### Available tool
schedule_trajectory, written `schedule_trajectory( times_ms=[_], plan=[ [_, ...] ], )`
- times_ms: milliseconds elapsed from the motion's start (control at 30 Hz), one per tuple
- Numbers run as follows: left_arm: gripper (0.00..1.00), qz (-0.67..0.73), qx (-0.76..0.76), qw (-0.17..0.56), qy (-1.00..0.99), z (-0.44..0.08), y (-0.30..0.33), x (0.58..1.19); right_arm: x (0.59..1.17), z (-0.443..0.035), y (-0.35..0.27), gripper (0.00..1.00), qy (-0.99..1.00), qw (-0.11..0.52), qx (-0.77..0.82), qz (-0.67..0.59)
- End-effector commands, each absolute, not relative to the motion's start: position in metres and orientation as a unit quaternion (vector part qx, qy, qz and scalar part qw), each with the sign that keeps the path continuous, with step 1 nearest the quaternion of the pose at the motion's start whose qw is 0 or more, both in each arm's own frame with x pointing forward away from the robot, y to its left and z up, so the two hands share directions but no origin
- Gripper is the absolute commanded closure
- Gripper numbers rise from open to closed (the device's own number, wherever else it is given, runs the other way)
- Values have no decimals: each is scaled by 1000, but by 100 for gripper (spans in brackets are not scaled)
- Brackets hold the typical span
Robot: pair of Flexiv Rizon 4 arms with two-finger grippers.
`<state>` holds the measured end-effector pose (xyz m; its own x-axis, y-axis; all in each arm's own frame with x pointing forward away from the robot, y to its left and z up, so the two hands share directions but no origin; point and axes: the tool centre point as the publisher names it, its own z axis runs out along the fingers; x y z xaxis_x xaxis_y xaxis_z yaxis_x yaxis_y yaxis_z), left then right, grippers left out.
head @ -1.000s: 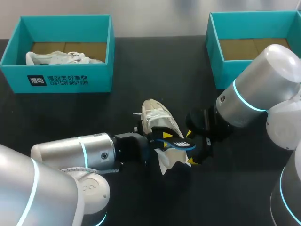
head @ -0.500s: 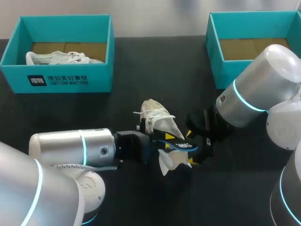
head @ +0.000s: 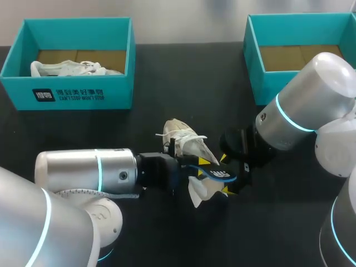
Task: Take the shoe out of the shoebox, open the shoe tongue, remove and reinsert the insole, then place the shoe into the shoebox
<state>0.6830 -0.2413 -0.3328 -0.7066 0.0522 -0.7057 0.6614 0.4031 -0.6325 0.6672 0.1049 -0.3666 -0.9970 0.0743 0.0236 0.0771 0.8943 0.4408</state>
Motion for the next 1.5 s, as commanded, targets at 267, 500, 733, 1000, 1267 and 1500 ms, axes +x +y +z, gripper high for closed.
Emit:
schedule_trajectory(
  times_ms=[267,500,733,1000,1267,1500],
  plan=[
    [100,-517,223,310,766,-325,-245,678,666,-366,105,0,-973,2,-39,-226],
    [100,-521,217,310,765,-328,-245,675,666,-366,105,0,-973,2,-39,-226],
    [100,-532,205,313,760,-328,-246,674,666,-366,105,0,-973,2,-39,-226],
    [100,-498,199,325,779,-342,-240,687,666,-366,105,0,-973,2,-39,-226],
    [100,-471,184,328,798,-357,-235,705,666,-366,105,0,-973,2,-39,-226],
    [100,-477,191,318,797,-352,-234,698,666,-366,105,0,-973,2,-39,-226]
  ],
)
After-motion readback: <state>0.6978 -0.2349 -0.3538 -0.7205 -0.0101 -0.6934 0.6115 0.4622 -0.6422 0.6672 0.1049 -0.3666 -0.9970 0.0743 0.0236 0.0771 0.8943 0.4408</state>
